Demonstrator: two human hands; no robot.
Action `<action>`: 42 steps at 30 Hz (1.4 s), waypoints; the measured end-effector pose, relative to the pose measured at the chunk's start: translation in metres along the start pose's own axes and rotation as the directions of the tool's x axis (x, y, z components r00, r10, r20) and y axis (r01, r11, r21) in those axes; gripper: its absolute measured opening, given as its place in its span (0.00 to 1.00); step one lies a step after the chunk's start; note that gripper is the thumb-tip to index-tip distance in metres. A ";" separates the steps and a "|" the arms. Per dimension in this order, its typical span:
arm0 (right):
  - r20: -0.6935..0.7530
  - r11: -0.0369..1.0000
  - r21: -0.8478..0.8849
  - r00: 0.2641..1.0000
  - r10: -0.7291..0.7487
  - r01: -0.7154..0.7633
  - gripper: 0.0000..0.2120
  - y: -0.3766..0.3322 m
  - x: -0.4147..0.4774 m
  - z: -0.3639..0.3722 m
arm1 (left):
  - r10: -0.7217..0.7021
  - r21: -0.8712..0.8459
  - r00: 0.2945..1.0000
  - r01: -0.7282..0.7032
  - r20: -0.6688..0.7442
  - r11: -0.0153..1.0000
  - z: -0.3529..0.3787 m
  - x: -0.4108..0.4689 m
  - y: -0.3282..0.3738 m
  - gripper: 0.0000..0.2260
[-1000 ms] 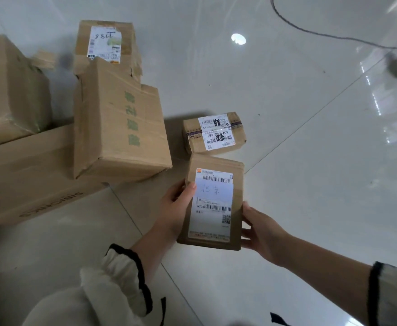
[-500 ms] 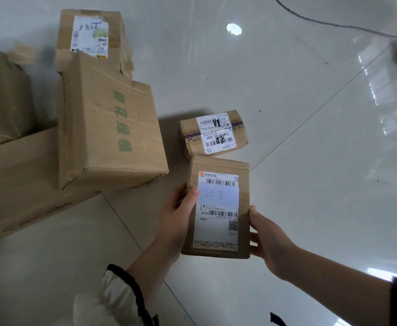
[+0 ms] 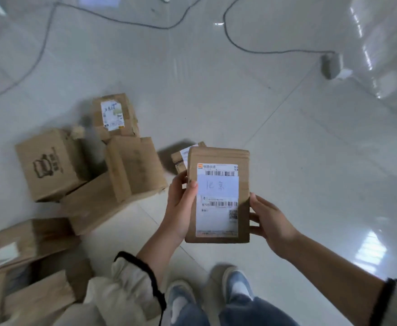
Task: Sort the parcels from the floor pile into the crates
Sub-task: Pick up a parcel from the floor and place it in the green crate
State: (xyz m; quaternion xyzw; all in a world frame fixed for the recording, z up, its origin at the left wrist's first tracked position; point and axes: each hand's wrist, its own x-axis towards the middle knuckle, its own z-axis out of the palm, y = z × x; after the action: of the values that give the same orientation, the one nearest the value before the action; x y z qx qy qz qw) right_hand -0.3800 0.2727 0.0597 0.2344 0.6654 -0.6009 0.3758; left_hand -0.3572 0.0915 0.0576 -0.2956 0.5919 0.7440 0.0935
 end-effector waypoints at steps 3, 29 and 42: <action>-0.018 0.999 0.032 1.000 0.005 -0.004 0.15 -0.071 -0.104 -0.018 | 0.043 0.063 0.998 -0.046 0.050 0.997 0.028 -0.072 0.094 0.16; -0.653 0.742 0.408 0.738 -0.170 0.532 0.14 -0.146 -0.661 -0.106 | 0.177 0.223 0.524 -0.611 0.833 0.759 0.249 -0.449 0.375 0.18; -0.908 0.407 0.314 0.146 0.393 0.858 0.09 0.136 -0.918 -0.105 | -0.234 0.122 -0.105 -0.617 0.967 0.778 0.387 -0.785 0.164 0.08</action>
State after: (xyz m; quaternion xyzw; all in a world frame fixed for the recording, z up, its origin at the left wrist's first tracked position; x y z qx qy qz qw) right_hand 0.2586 0.5259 0.6922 0.5577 0.3540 -0.6065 -0.4424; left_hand 0.0692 0.5733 0.6738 0.4838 0.5532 0.5035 0.4543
